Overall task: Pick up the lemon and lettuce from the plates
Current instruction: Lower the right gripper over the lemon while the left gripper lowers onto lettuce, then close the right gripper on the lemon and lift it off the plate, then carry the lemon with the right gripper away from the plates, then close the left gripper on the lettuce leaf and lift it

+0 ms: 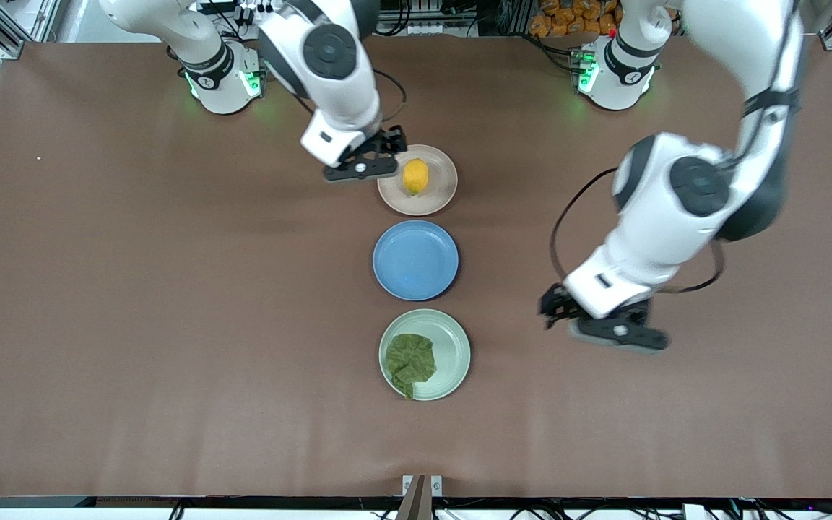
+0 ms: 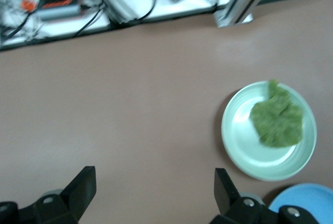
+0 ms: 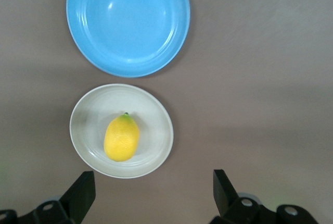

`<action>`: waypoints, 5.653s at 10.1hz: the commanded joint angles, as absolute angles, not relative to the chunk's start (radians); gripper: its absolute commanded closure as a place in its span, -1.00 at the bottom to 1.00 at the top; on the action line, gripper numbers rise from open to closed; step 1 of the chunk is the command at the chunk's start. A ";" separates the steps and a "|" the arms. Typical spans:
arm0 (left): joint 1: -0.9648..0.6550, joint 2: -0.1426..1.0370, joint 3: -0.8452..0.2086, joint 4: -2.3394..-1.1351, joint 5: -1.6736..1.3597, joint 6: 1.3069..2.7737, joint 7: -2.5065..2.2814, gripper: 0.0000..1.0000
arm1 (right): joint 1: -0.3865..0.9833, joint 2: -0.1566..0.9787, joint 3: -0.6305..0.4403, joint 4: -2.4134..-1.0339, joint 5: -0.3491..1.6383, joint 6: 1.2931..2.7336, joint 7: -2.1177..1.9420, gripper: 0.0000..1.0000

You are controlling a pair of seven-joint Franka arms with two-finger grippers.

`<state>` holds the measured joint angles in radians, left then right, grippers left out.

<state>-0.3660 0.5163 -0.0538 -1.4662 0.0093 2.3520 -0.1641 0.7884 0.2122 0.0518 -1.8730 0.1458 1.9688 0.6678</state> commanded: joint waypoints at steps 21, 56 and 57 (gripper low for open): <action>-0.686 1.107 0.035 -1.218 0.032 2.990 -0.160 -1.00 | 0.969 0.502 0.041 -1.983 0.241 2.418 0.830 0.80; -0.689 0.957 0.046 -1.259 0.025 2.686 -0.254 1.00 | 0.029 0.412 0.031 -1.968 0.005 2.286 0.026 1.00; -0.689 0.930 0.045 -1.259 0.025 2.637 -0.273 1.00 | 0.008 0.432 0.032 -1.971 0.006 2.286 0.000 1.00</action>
<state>-0.6856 0.9886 0.0417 -1.2322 0.0184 2.7013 -0.2309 0.0476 0.4046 0.0165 -1.9649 0.0156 2.2688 0.0351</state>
